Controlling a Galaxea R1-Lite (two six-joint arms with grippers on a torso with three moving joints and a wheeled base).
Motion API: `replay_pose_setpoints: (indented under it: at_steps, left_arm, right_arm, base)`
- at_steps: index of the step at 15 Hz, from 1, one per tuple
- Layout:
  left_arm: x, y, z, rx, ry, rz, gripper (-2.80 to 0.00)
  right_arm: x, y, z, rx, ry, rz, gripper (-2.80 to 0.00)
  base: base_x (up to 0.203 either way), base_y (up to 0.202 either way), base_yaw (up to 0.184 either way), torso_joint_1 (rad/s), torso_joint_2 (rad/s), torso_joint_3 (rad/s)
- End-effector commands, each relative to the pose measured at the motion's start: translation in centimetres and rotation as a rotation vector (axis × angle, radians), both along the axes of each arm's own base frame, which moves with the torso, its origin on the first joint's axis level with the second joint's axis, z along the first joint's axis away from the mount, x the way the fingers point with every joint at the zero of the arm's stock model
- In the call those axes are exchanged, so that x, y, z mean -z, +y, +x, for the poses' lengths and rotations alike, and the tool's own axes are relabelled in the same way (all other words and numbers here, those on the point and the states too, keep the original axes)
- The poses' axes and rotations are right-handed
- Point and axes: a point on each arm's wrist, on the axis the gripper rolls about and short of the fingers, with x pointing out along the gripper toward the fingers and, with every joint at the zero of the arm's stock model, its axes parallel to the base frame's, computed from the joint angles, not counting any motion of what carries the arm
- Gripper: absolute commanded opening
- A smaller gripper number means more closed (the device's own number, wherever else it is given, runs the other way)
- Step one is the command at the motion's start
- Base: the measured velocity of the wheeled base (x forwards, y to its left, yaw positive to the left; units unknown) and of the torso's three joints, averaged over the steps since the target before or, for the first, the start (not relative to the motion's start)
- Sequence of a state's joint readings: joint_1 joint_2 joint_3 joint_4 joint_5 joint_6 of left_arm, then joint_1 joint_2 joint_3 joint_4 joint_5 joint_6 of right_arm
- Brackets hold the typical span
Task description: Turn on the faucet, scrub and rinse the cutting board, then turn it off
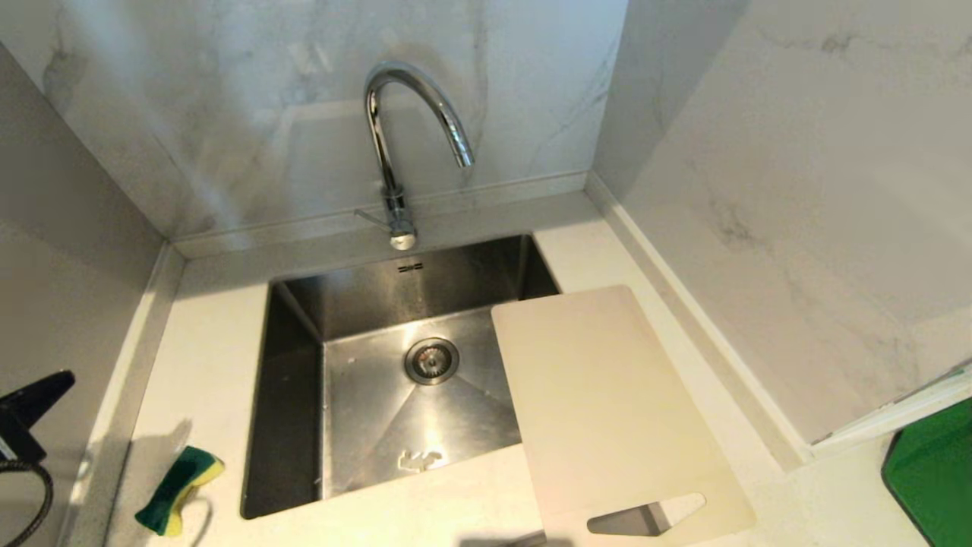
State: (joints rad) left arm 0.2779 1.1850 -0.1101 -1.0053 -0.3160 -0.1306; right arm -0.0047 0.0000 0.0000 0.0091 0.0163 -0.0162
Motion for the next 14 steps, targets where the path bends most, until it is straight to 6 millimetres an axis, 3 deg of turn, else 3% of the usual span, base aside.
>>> replay_pose_setpoints:
  at_steps: [1, 6, 8, 12, 14]
  left_arm:
    - [1.0, -1.2, -3.4, 0.1, -0.026, -0.061, -2.8]
    - [2.3, -2.2, -6.7, 0.122, 0.056, -0.148, -2.8]
    - [2.7, -2.3, -7.4, 0.096, 0.071, -0.066, -2.8]
    - [2.6, -1.8, -8.7, -0.149, 0.025, 0.151, -2.8]
    - [4.1, -2.3, -9.8, -0.147, 0.13, 0.163, -2.8]
  right_arm:
    - [0.0, 0.0, 0.0, -0.001, 0.002, -0.001, -2.8]
    - [0.0, 0.0, 0.0, 0.001, 0.002, -0.001, -2.8]
    - [0.0, 0.0, 0.0, 0.001, 0.002, 0.0, -2.8]
    - [0.0, 0.0, 0.0, 0.001, 0.002, 0.0, -2.8]
    - [0.0, 0.0, 0.0, 0.001, 0.002, 0.0, -2.8]
  base:
    - [0.0, 0.0, 0.0, 0.0, 0.0, 0.0]
    - [0.0, 0.0, 0.0, 0.0, 0.0, 0.0]
    - [0.0, 0.0, 0.0, 0.0, 0.0, 0.0]
    - [0.0, 0.0, 0.0, 0.0, 0.0, 0.0]
    - [0.0, 0.0, 0.0, 0.0, 0.0, 0.0]
